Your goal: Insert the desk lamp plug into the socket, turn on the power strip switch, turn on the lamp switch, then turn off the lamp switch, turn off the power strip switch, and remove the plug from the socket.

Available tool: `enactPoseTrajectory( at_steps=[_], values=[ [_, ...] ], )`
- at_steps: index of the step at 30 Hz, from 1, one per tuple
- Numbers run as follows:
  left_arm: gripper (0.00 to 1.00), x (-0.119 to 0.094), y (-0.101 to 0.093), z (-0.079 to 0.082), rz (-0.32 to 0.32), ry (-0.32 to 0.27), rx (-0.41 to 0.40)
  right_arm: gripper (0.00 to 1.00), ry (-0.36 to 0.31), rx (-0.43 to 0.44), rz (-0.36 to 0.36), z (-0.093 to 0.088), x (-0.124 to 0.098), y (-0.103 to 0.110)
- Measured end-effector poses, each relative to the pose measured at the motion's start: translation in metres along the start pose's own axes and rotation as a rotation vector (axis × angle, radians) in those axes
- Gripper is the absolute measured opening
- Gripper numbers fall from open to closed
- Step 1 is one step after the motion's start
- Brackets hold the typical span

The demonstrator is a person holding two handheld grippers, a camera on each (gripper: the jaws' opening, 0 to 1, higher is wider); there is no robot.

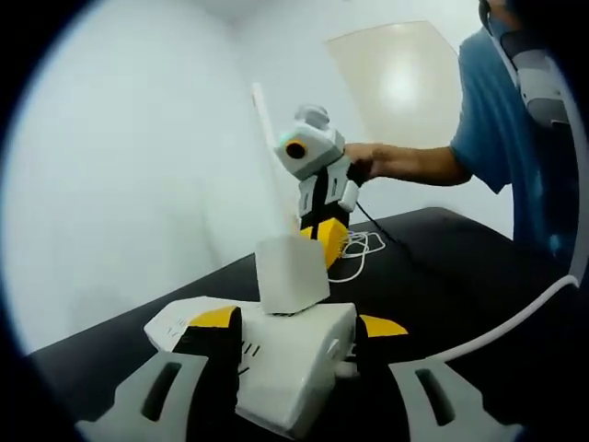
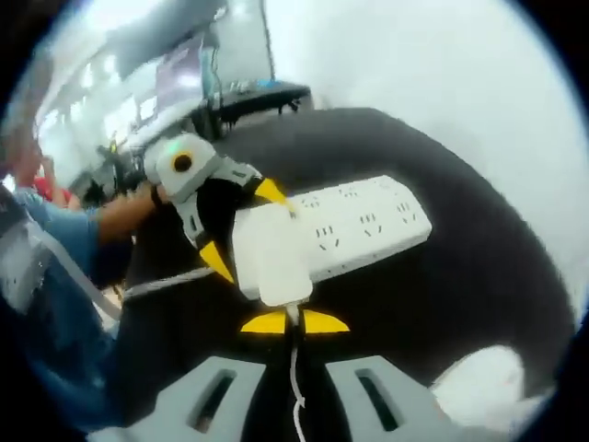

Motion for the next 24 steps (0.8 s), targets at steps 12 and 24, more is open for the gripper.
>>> enactPoseTrajectory(
  at_steps=[12, 24],
  values=[
    [0.47, -0.001, -0.001, 0.001, 0.004, -0.003, 0.004, 0.5, 0.153, -0.335, 0.015, 0.03, 0.005, -0.006],
    [0.47, 0.0, -0.002, 0.001, 0.001, -0.005, 0.004, 0.26, 0.223, -0.387, 0.132, 0.055, 0.027, 0.001]
  ],
)
Point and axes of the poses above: the point that each gripper's makers call its tool centre point, and the gripper's own axes: x roughly forward along the fingers, y roughly to its left, z roughly out of its top, the point moved 6 cm from there along -x, roughly backward along the fingers, and after that the axes turned 14 degrees about -x, right-handed, at the moved point
